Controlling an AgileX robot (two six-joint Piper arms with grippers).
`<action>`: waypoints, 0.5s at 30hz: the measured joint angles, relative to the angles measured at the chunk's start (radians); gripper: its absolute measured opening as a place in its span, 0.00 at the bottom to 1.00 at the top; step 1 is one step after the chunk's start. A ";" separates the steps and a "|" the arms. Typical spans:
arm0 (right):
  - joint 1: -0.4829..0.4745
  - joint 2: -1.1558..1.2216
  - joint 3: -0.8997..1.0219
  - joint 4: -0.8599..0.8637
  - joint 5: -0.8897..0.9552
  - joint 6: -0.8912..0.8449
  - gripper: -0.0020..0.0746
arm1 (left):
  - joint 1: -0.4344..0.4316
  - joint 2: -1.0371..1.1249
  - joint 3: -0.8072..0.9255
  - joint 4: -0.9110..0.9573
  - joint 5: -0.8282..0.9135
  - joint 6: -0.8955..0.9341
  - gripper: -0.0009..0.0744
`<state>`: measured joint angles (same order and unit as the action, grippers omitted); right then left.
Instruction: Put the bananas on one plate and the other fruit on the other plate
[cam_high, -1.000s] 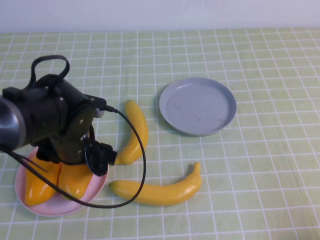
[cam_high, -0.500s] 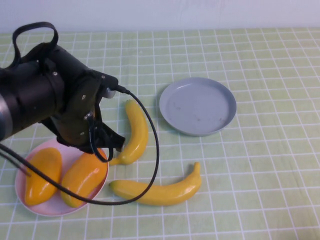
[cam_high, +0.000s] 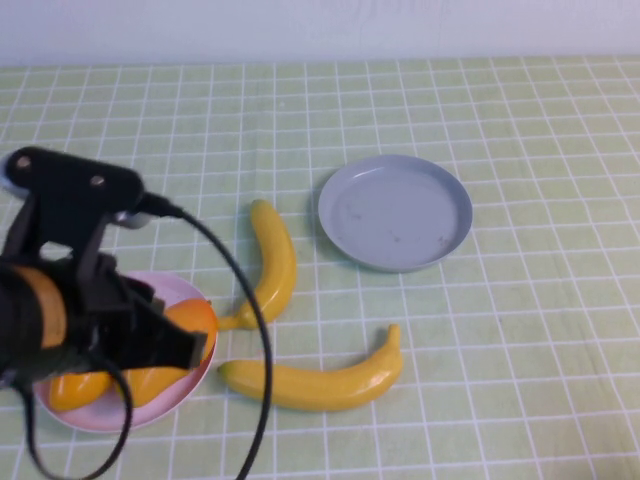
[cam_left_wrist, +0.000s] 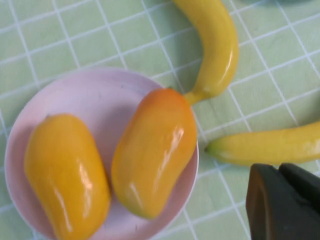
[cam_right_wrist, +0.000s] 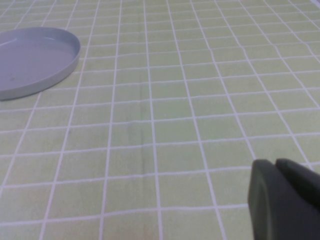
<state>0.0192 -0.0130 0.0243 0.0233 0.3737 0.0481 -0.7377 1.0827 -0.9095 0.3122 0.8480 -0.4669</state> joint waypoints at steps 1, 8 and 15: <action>0.000 0.000 0.000 0.000 0.000 0.000 0.00 | 0.000 -0.040 0.031 0.000 -0.002 -0.021 0.01; 0.000 0.000 0.000 0.000 0.000 0.000 0.00 | 0.000 -0.221 0.141 0.006 0.028 -0.065 0.01; 0.000 0.000 0.000 0.000 0.000 0.000 0.00 | 0.000 -0.250 0.144 0.078 0.029 -0.075 0.01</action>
<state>0.0192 -0.0130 0.0243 0.0233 0.3737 0.0481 -0.7377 0.8324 -0.7656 0.3907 0.8770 -0.5418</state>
